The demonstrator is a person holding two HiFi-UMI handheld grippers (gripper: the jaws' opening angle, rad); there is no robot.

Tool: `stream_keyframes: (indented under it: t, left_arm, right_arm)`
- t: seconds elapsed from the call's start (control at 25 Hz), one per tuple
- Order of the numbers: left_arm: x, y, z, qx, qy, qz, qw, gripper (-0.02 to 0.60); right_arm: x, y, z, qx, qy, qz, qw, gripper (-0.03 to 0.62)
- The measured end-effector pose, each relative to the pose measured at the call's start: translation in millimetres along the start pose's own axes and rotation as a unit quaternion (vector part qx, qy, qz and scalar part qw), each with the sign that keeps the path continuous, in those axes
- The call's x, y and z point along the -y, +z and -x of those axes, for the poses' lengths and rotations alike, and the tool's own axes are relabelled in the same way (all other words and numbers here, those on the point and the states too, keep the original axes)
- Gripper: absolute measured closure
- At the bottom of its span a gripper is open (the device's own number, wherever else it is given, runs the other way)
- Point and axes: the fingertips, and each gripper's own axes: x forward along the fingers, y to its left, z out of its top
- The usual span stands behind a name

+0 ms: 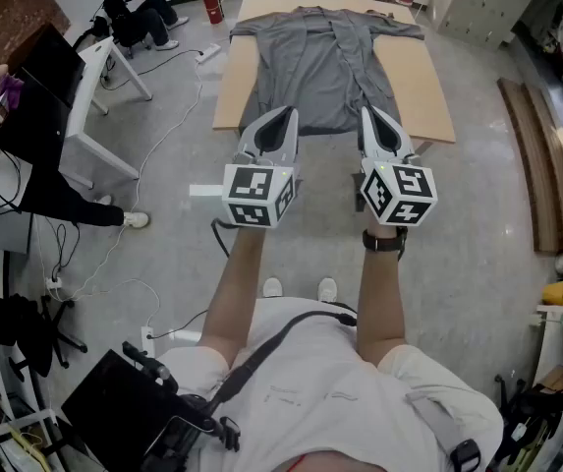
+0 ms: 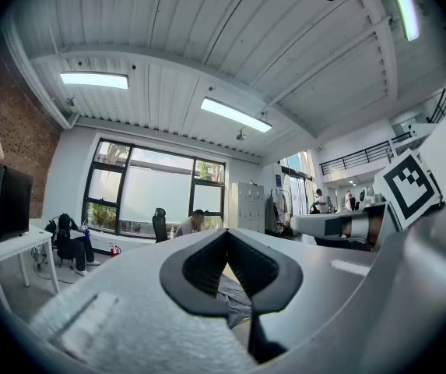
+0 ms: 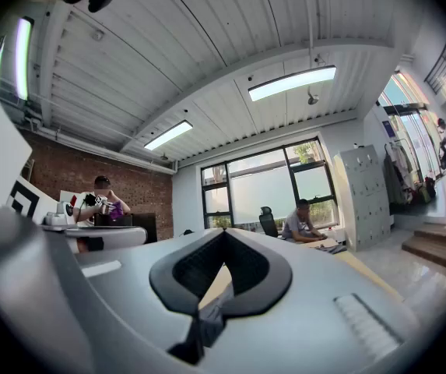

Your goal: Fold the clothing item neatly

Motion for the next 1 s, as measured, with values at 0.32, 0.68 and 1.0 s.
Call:
stream_keyframes:
  t: [0.32,0.68,1.0]
  left_arm:
    - [75,-18,-45,-0.017,-0.002,-0.001,0.9999,0.577]
    - [104,-50,-69,-0.058,0.020,-0.014,0.9980,0.577]
    - [51,-58,-97,-0.054,0.055,0.010,0.9970,0.577]
  right_arm:
    - [75,8,24,-0.008,-0.002,0.025,1.000,0.592]
    - [73,-21,15,-0.036,0.066,0.048,0.996,0.589]
    - [64,-7,-23,0.049,0.143,0.138,0.979,0.558]
